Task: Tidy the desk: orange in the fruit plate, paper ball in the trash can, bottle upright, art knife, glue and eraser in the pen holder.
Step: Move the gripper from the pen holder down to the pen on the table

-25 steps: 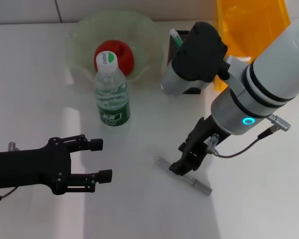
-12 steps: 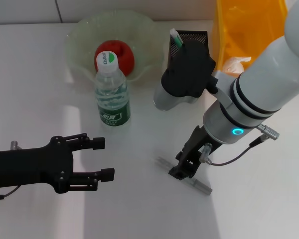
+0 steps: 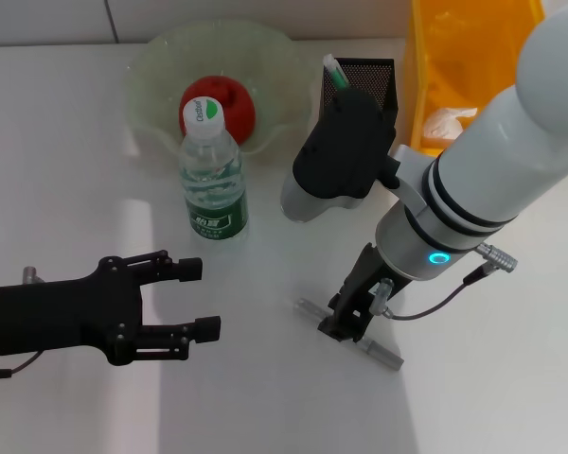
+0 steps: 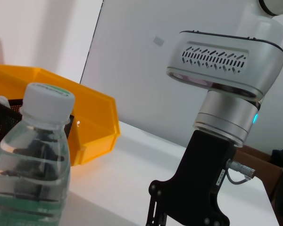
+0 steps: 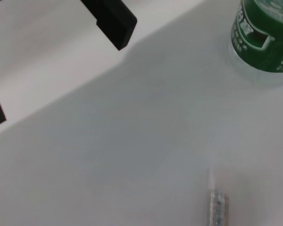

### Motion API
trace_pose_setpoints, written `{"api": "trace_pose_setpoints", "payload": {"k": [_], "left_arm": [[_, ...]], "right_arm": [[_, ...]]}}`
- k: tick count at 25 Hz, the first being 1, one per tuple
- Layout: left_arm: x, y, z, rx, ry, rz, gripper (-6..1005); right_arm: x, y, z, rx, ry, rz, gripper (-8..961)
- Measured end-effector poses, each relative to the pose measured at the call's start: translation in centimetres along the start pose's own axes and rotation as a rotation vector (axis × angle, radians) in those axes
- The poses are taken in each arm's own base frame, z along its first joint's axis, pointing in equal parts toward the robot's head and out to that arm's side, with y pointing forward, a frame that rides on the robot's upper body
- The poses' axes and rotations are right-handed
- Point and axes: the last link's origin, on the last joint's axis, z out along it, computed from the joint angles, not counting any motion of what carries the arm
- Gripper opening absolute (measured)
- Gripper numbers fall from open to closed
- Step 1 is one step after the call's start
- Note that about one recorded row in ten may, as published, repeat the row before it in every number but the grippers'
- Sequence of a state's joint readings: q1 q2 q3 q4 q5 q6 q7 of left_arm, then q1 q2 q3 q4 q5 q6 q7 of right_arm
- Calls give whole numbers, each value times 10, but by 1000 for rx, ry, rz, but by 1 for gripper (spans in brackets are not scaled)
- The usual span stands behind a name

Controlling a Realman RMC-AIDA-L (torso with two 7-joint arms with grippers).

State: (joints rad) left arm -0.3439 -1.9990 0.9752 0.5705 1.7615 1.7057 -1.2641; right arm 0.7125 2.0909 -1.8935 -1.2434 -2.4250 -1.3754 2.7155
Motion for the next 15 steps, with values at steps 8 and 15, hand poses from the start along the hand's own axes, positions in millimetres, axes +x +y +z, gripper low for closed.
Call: {"api": "trace_pose_setpoints", "payload": {"k": [8,15], "left_arm": [[0,0,1,0,4,0,846],[-1,0,1,5,5,0,846]], "right_arm": [[0,-2,3,4,-2,11,272],[-3,1,5,7,-3,3,248]]}}
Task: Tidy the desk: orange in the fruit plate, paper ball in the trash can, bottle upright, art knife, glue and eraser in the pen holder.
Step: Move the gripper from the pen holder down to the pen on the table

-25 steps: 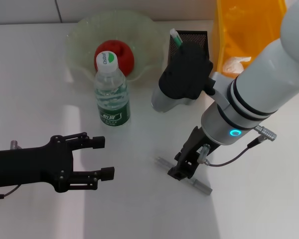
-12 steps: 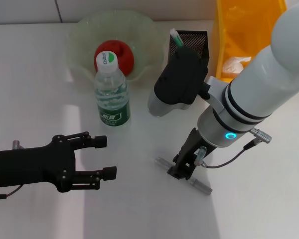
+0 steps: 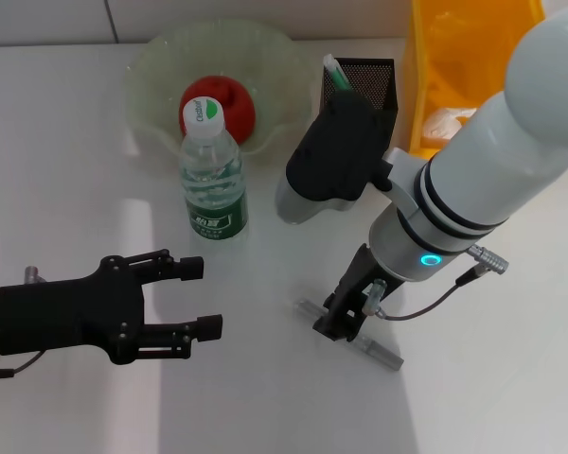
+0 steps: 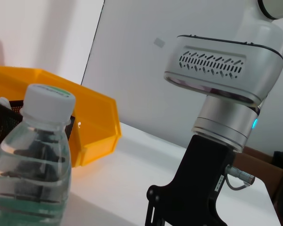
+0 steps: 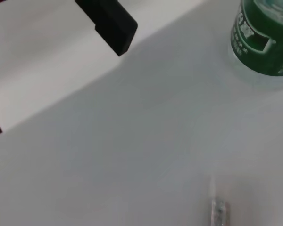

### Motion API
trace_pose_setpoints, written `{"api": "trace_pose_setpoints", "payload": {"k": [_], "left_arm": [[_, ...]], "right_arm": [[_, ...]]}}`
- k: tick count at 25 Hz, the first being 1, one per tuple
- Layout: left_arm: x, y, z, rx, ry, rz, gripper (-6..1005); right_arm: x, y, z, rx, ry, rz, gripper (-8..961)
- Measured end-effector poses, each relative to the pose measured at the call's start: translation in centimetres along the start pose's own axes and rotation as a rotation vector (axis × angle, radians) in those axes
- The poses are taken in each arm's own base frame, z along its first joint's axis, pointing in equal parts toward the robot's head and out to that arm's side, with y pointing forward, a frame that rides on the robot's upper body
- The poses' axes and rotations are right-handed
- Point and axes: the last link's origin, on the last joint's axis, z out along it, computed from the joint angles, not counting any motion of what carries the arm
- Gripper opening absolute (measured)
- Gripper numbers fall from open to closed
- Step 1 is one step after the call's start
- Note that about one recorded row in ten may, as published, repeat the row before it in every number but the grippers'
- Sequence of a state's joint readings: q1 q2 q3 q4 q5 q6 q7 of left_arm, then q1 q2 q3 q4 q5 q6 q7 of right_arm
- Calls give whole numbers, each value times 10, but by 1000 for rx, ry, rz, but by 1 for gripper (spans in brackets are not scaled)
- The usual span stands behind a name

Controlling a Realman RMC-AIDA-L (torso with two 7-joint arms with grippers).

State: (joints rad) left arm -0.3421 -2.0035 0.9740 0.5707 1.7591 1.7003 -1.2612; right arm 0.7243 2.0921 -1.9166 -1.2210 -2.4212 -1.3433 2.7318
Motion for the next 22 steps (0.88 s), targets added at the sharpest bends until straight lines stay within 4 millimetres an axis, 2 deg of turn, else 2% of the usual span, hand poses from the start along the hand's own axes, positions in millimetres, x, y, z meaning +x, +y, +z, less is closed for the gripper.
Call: {"api": "trace_pose_setpoints", "payload": {"k": [22], "left_arm": [[0,1,3,0,13,-2,845]], "right_arm": [[1,-1,6,6,18,4,208]]}}
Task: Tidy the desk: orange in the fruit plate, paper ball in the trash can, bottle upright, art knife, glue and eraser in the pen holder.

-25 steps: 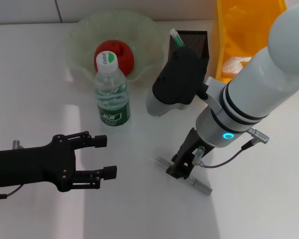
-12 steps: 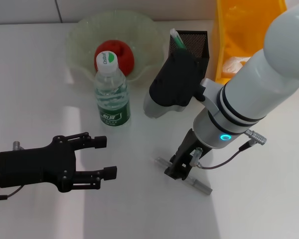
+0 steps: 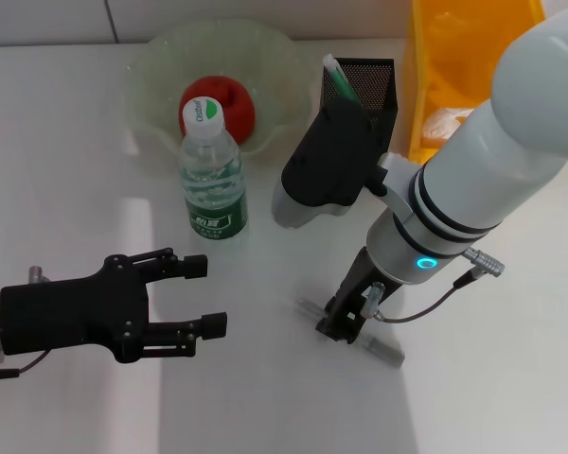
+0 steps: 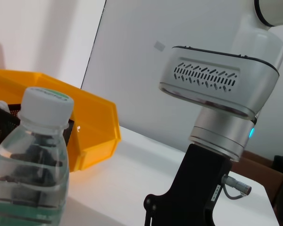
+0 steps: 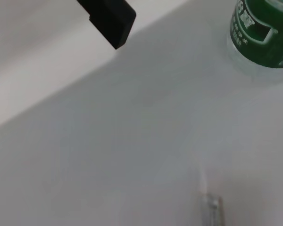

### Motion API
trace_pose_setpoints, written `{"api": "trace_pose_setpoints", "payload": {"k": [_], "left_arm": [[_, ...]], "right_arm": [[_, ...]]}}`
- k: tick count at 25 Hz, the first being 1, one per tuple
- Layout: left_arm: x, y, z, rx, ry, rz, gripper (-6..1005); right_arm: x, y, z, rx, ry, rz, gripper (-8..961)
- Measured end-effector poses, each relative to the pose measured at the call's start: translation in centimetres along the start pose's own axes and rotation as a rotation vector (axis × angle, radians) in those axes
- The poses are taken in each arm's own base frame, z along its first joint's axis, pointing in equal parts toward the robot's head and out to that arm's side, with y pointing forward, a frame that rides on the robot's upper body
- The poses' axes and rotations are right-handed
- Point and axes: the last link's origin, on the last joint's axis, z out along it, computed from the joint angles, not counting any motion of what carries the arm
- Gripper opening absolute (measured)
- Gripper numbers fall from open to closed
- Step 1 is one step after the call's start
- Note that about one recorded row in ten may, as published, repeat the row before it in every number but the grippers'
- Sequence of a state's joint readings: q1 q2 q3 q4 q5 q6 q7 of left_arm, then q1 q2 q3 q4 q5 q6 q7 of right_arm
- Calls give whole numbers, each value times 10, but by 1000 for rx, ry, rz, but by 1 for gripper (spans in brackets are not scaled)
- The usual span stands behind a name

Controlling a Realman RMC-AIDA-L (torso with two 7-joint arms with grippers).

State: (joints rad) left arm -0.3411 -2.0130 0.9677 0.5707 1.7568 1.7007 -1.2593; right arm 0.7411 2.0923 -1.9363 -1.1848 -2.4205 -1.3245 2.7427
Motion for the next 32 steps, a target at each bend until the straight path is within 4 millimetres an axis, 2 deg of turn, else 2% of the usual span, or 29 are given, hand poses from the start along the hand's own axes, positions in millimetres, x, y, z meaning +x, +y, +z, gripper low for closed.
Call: {"api": "trace_pose_setpoints", "payload": {"k": [7,10,13,16,19,20,21,26,28,32], "left_arm": [[1,0,0,2,2,2,844],[1,-1,0,2,2,3,844],[1,-1,0,2,2,3,844],[1,-1,-1,4,3,4,844],[2,-1,-1,4,4,5,845],[2,-1,-1,4,4,5,845],[2,-1,-1,3,4,5,845],[2,-1,0,1,5,4,846],[2,-1,0,1,5,6,846],[3,-2,2,0,5,9,845]], "right_arm": [[0,0,0,-2,-5,5,195],[-1,0,-2,-4,-11,6,131],[-2,2,-6,-8,-25,4,131],[-1,1,-18,-9,-62,15,131],[1,-7,-39,-1,-130,36,131],[7,-17,-58,14,-202,58,131],[7,-17,-58,14,-202,58,132],[32,-49,-109,-3,-530,163,132],[44,-62,-124,-42,-712,195,132],[69,-89,-140,-43,-1037,265,132]]}}
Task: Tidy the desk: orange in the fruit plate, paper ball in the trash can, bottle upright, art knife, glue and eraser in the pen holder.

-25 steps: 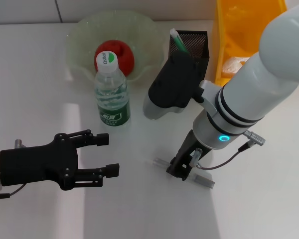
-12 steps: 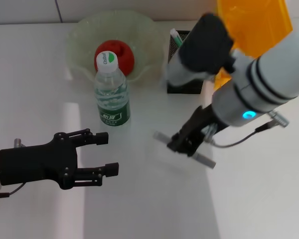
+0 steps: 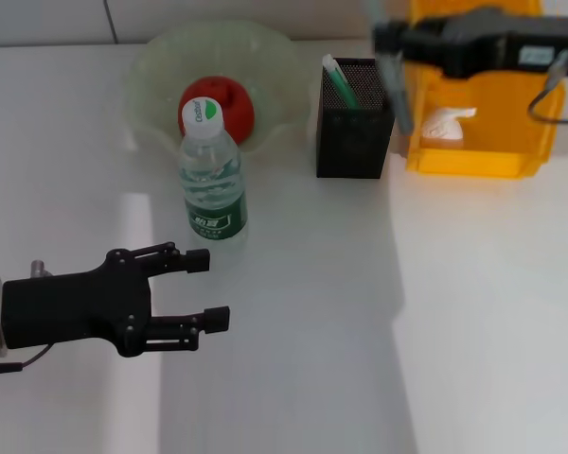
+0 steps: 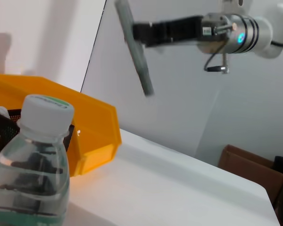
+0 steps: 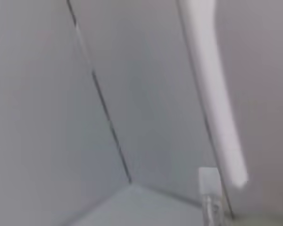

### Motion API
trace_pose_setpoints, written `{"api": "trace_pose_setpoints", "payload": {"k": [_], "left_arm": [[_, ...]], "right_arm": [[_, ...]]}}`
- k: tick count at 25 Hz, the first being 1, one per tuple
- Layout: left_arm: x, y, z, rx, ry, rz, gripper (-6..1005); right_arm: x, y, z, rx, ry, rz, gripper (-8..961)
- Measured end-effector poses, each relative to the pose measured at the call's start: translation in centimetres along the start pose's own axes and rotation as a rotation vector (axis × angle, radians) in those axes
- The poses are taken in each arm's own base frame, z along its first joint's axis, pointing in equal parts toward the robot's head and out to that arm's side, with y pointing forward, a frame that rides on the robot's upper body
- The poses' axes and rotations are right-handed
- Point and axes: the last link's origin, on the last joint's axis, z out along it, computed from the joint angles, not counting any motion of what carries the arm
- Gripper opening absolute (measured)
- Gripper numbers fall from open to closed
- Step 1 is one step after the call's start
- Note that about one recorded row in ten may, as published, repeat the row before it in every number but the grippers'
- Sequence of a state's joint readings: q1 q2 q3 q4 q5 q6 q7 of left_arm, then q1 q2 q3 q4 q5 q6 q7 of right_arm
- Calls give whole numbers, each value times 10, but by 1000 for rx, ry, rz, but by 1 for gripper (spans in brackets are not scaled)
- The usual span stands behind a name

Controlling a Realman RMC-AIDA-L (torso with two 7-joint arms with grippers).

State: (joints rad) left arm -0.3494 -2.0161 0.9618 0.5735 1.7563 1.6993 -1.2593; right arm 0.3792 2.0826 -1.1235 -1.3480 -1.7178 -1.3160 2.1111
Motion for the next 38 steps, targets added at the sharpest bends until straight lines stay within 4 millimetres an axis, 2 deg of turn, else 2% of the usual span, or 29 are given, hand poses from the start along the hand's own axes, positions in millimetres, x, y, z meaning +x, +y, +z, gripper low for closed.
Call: {"api": "trace_pose_setpoints", "payload": {"k": [2,3,4,8,14,16,20,27,35,38], "left_arm": [[0,0,1,-1,1,0,845],[0,0,1,-1,1,0,845],[0,0,2,-1,1,0,845],[1,0,3,-4,4,1,845],[2,1,5,-9,9,9,844],[2,1,5,-8,11,16,844],[3,1,5,-6,17,17,844],[2,2,5,-9,19,15,846],[4,2,5,-15,20,21,846],[4,2,5,-15,20,22,846]], "right_arm": [[3,-15,-11,4,-148,49,130],[8,-29,-17,4,-285,116,128],[8,-29,-17,4,-285,116,127],[34,-65,-10,69,-453,251,126],[46,-81,12,146,-415,314,125],[47,-83,15,161,-405,314,124],[52,-83,39,191,-320,315,124],[53,-78,60,183,-248,297,137],[53,-74,69,175,-208,261,176],[53,-72,68,164,-209,258,313]]}}
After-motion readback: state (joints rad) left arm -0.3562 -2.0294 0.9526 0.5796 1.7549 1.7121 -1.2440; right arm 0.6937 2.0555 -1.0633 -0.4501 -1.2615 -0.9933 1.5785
